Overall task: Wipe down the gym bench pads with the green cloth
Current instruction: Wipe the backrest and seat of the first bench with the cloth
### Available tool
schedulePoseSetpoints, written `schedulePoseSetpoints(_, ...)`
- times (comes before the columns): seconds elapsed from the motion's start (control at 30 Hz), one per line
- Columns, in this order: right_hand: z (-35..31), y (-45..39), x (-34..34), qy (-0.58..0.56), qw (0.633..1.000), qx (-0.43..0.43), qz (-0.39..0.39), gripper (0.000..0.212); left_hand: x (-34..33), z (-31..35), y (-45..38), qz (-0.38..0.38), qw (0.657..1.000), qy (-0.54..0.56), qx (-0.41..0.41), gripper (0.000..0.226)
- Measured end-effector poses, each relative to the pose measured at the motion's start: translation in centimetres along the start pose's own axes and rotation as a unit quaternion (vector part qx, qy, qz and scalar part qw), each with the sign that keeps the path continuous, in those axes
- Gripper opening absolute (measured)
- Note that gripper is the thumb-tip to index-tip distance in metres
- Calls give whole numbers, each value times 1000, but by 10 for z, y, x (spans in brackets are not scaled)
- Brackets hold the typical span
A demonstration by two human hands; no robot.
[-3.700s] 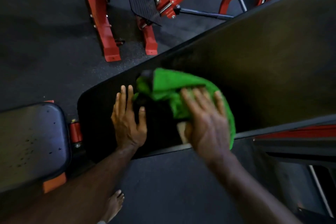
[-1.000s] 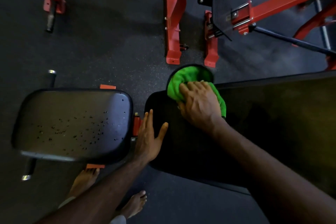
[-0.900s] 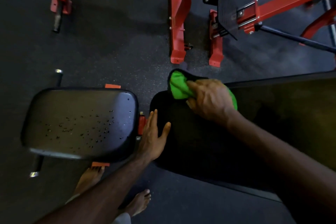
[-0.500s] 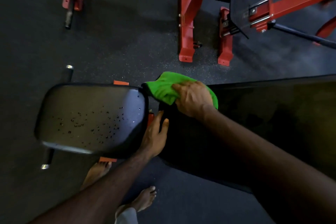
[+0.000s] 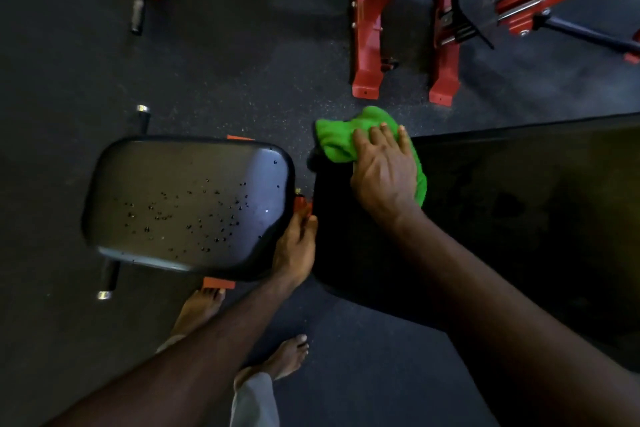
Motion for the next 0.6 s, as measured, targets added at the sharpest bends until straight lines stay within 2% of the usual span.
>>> schedulePoseSetpoints(0.03,2,7,5,-1,1000,-1,3,54,0,0,-2,-1,1000,-3,-4,50)
schedulePoseSetpoints(0.13,10,52,16,0,996,93,-8,60,-3,4,-3,8,1000,-12,-24,53)
schedulePoseSetpoints(0.2,35,69,34,9,994,113,3,64,-9,13,-1,0,998,-31,-51,56)
schedulePoseSetpoints(0.23,51,71,46,8,995,94,31,67,-13,18,1,-9,996,-53,-75,59)
schedulePoseSetpoints(0.33,96,71,89,9,993,-54,108,78,-33,34,10,-29,979,-107,-169,67)
schedulePoseSetpoints(0.4,95,78,98,32,986,-102,125,80,-42,44,16,-25,976,-119,-182,74)
schedulePoseSetpoints(0.53,68,103,70,26,998,45,34,71,-54,42,15,-5,967,-160,-200,100)
schedulePoseSetpoints(0.6,82,101,80,38,997,50,49,68,-56,39,10,-2,963,-166,-213,100)
Point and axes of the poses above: each hand's wrist, its own y-axis away from the middle knuckle, its own x-axis out of the back of the hand, z = x × y, the point moved 2 cm from there along -y, towards the middle knuckle
